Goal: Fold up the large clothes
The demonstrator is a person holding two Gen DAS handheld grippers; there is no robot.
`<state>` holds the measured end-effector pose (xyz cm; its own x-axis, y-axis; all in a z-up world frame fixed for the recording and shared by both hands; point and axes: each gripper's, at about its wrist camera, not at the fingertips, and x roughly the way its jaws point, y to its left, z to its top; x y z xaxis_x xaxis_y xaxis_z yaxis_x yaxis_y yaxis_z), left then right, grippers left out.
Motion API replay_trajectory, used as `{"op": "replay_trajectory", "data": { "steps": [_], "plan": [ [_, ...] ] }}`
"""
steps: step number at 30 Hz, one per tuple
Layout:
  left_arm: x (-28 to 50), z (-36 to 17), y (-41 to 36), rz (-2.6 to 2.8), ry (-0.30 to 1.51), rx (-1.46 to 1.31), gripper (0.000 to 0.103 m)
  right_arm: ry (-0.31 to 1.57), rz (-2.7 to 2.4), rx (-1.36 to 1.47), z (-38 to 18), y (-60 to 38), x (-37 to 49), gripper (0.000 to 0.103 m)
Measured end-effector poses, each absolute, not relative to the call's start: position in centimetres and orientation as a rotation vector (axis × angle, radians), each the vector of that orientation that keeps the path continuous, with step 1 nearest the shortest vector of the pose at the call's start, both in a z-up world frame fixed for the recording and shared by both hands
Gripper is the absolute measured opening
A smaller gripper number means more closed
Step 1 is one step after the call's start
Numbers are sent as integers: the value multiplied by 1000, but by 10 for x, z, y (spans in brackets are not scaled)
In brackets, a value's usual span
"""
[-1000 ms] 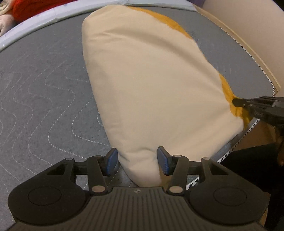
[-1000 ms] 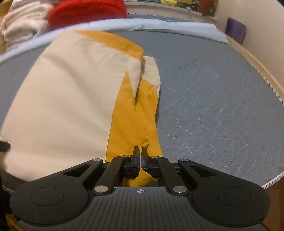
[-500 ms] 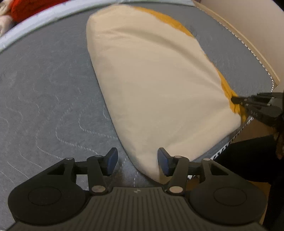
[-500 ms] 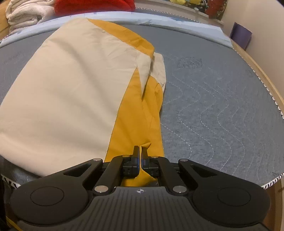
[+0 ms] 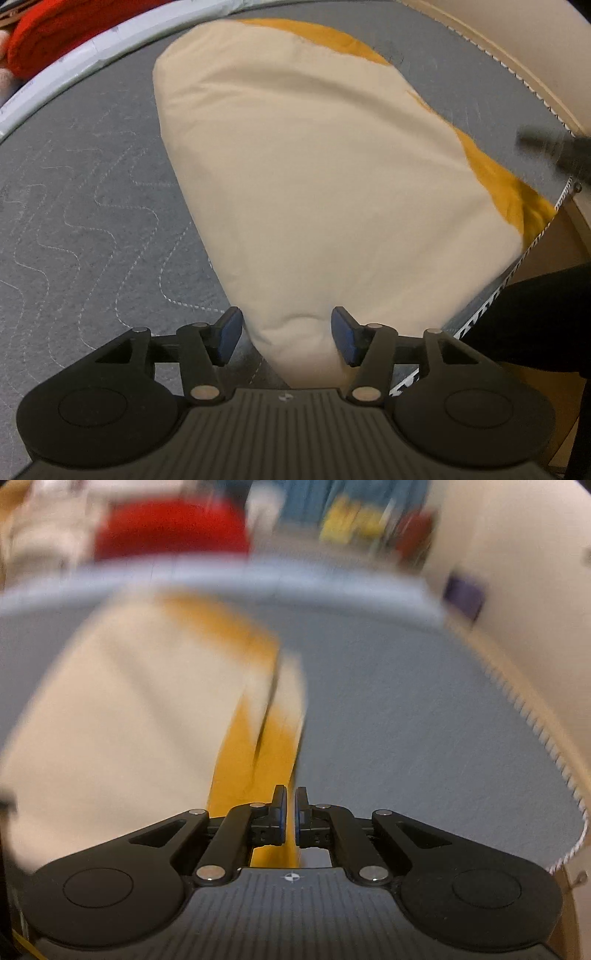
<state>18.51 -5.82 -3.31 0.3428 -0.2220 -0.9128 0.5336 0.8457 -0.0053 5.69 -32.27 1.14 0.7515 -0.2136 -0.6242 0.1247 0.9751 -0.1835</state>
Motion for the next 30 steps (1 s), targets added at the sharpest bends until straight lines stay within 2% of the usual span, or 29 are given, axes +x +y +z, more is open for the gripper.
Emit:
{"op": "replay_trajectory", "data": {
  "steps": [1, 3, 4, 8, 11, 13, 17, 25, 28, 29, 30],
  "plan": [
    [184, -27, -58, -507, 1098, 321, 60, 626, -176, -109, 24, -325, 56, 12],
    [184, -16, -57, -519, 1052, 289, 60, 497, -137, -70, 46, -330, 57, 25],
    [186, -9, -52, -520, 1029, 253, 60, 443, -116, -56, 53, -332, 61, 27],
    [199, 7, -30, -440, 963, 124, 61, 387, -68, 37, 52, -343, 89, 44],
    [208, 8, -22, -386, 951, 66, 61, 465, -63, 171, 35, -355, 123, 45],
    [210, 8, -24, -370, 950, 51, 61, 531, -28, 259, 22, -359, 147, 52],
    [213, 4, -36, -340, 960, 82, 62, 611, -59, 293, 1, -357, 189, 57],
    [236, -18, -37, -311, 1004, 96, 62, 785, -114, 429, -46, -367, 252, 58],
    [239, -18, -37, -311, 1010, 89, 62, 811, -108, 500, -55, -376, 264, 54],
    [239, -18, -37, -312, 1012, 90, 62, 808, -99, 527, -55, -379, 268, 33],
    [240, -19, -37, -312, 1014, 90, 62, 797, -92, 551, -54, -380, 270, 3]
  ]
}}
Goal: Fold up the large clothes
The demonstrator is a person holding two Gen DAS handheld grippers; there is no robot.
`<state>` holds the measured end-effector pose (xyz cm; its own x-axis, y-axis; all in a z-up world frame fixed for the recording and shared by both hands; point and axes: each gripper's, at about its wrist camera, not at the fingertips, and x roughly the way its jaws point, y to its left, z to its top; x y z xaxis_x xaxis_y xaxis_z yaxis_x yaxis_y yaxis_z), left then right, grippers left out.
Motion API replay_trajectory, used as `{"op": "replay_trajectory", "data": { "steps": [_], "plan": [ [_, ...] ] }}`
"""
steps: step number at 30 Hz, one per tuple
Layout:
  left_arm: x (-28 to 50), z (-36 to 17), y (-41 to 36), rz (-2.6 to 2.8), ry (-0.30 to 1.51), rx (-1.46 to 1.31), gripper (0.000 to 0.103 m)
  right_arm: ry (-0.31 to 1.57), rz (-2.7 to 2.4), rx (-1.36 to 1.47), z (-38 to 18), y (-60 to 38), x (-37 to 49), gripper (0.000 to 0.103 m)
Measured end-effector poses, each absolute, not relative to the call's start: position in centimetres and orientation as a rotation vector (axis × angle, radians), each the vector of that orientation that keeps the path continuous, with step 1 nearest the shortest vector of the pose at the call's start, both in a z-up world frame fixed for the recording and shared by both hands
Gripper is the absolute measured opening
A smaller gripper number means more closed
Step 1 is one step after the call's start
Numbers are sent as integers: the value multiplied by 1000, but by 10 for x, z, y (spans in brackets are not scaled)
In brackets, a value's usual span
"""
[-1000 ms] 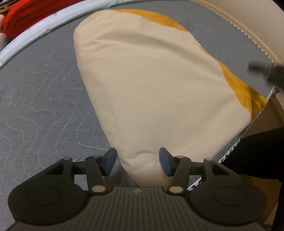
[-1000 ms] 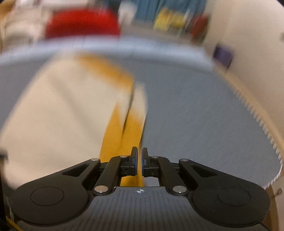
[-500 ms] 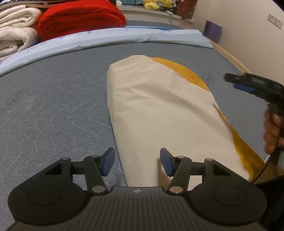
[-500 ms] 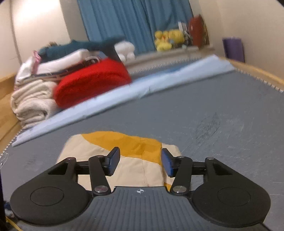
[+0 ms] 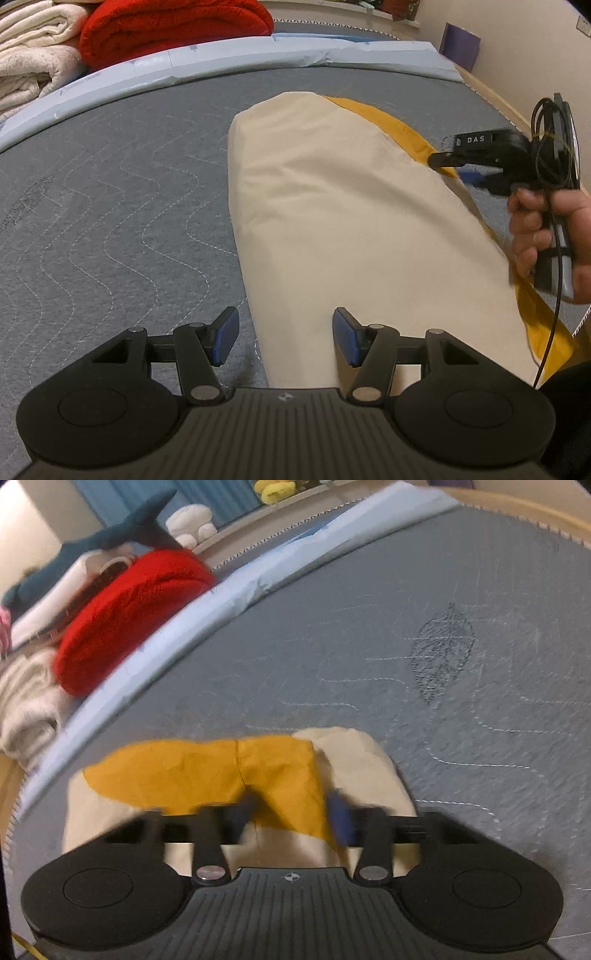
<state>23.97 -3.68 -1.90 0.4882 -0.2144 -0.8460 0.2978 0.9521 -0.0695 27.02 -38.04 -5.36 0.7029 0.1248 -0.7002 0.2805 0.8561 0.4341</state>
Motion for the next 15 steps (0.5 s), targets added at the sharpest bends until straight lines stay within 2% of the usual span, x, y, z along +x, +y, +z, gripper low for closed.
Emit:
{"op": "replay_trajectory", "data": {
  "steps": [4, 10, 14, 15],
  "plan": [
    [239, -18, -37, -315, 1020, 83, 63, 654, -104, 588, -35, -394, 263, 0],
    [234, -15, -33, -383, 1040, 36, 64, 778, -249, 386, -52, -383, 273, 1],
    [222, -15, -30, -494, 1077, 42, 64, 782, -317, 271, -49, -370, 265, 6],
    [218, -18, -32, -510, 1097, 70, 65, 773, -341, 249, -47, -369, 265, 13]
  ]
}}
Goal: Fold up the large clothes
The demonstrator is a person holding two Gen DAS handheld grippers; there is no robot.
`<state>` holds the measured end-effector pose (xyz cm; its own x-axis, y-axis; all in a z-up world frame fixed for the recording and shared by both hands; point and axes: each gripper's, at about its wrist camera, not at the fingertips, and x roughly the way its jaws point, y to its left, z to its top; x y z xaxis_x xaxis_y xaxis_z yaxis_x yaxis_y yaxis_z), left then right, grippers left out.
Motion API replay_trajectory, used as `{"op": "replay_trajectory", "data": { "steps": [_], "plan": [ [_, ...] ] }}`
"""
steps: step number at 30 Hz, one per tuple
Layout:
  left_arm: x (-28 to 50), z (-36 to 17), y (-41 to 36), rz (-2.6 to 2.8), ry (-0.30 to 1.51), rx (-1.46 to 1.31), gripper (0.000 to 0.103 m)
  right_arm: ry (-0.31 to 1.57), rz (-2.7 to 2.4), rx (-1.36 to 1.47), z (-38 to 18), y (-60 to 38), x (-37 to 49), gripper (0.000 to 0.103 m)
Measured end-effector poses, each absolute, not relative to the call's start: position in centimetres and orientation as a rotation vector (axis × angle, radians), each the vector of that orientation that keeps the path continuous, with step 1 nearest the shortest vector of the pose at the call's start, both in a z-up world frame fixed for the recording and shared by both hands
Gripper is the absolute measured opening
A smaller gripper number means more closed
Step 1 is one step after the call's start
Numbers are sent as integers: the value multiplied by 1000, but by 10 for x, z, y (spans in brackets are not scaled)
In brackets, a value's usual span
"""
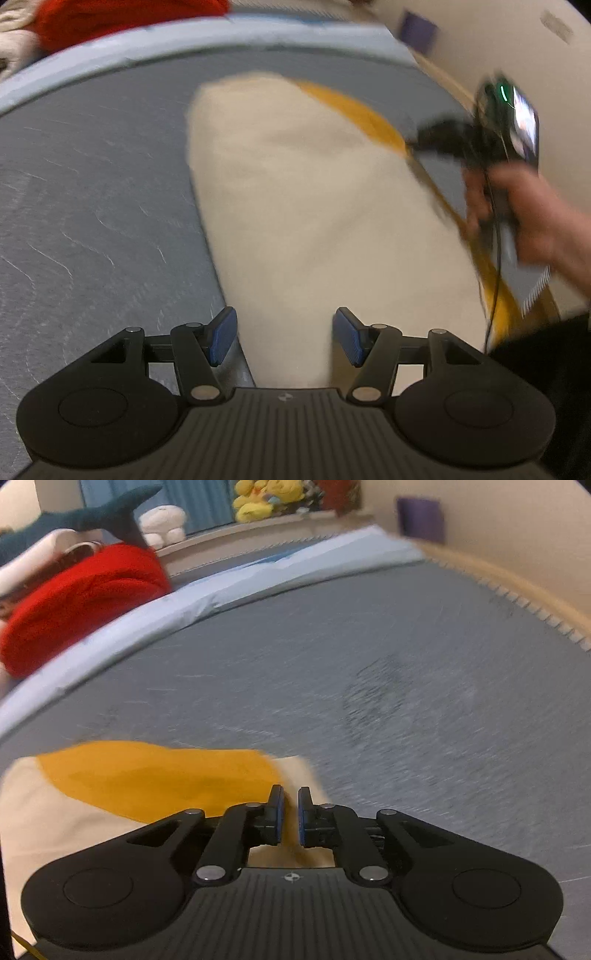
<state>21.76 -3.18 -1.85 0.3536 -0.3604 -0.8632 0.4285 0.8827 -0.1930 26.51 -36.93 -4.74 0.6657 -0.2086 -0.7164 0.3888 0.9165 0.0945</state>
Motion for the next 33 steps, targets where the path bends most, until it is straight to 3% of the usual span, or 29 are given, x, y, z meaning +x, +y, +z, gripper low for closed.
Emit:
{"op": "replay_trajectory", "data": {
  "steps": [4, 8, 10, 12, 16, 23, 28, 33],
  "plan": [
    [203, -30, -34, -525, 1141, 140, 68, 703, -298, 315, -31, -374, 244, 16],
    [201, -18, -25, -535, 1110, 79, 68, 688, -85, 384, -18, -375, 215, 31],
    [200, -13, -21, -548, 1098, 43, 68, 715, 52, 352, -14, -368, 203, 34],
    [199, -17, -23, -544, 1127, 57, 68, 781, 140, 296, -18, -362, 192, 43],
    [195, -25, -31, -551, 1166, 111, 68, 1039, 20, 116, -62, -375, 184, 42],
    [228, -16, 16, -427, 1111, -266, 69, 950, -37, 344, -52, -416, 172, 51],
    [269, -48, 42, -349, 1185, -510, 69, 1035, 41, 512, -69, -419, 185, 56],
    [312, -83, 41, -407, 1221, -657, 84, 1072, 89, 581, -82, -420, 196, 63]
  ]
}}
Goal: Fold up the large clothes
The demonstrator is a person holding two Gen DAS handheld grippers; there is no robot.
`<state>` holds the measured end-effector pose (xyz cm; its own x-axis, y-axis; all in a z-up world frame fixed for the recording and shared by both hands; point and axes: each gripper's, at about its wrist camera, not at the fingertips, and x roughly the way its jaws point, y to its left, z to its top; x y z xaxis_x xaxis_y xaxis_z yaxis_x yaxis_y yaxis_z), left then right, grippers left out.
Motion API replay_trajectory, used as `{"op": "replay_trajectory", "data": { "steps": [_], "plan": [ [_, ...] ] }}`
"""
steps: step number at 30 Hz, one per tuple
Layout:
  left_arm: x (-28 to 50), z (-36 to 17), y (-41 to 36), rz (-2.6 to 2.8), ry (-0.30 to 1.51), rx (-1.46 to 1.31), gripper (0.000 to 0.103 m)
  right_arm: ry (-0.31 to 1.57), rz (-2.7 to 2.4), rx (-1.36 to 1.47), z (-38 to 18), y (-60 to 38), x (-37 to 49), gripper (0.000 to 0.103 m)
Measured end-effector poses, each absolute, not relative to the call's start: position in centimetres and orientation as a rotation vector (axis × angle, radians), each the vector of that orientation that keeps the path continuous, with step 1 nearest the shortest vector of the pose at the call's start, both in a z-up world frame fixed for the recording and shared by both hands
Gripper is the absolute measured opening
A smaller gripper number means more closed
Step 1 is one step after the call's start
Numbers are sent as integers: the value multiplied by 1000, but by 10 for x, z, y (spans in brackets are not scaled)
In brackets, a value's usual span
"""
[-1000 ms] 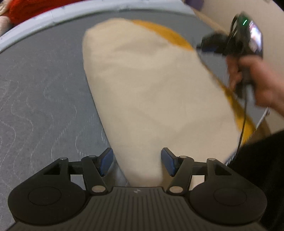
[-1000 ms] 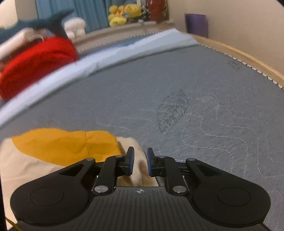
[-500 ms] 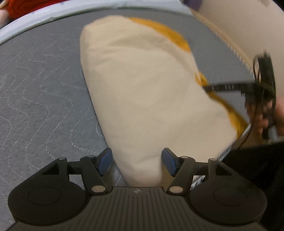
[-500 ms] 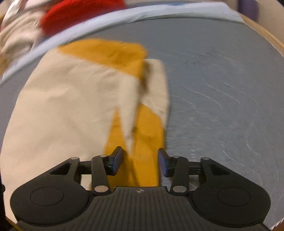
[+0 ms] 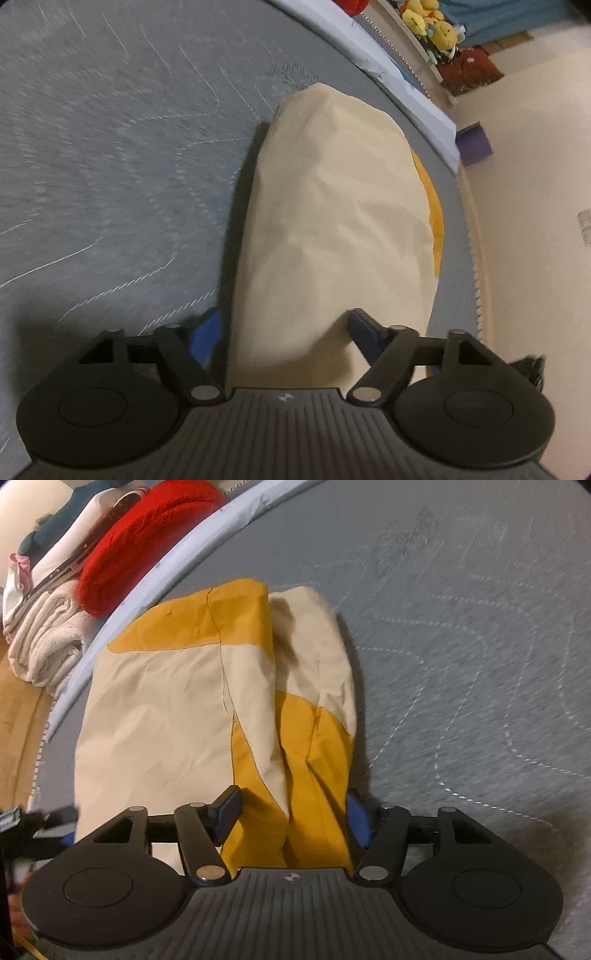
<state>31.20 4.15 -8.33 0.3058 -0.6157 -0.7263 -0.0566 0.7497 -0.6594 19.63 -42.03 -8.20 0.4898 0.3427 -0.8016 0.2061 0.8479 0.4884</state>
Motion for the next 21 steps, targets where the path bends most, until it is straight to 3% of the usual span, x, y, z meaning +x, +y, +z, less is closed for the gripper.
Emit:
{"op": "replay_trajectory", "data": {
  "steps": [8, 10, 11, 13, 14, 18, 21],
  "plan": [
    [353, -126, 21, -470, 1206, -762, 88, 1097, 144, 614, -85, -419, 199, 64],
    [358, -128, 15, -462, 1182, -763, 88, 1097, 157, 603, -86, -416, 203, 62],
    [361, -128, 12, -459, 1169, -760, 87, 1092, 161, 594, -85, -414, 204, 56],
    [362, -123, 6, -461, 1141, -735, 80, 1071, 176, 578, -83, -411, 206, 39],
    [364, -119, 4, -465, 1132, -723, 72, 1059, 181, 566, -82, -408, 207, 30],
    [374, -94, 5, -469, 1075, -704, 43, 1005, 196, 522, -74, -397, 215, 16],
    [384, -60, 8, -488, 989, -636, 42, 922, 217, 535, -62, -391, 224, 10]
  ]
}}
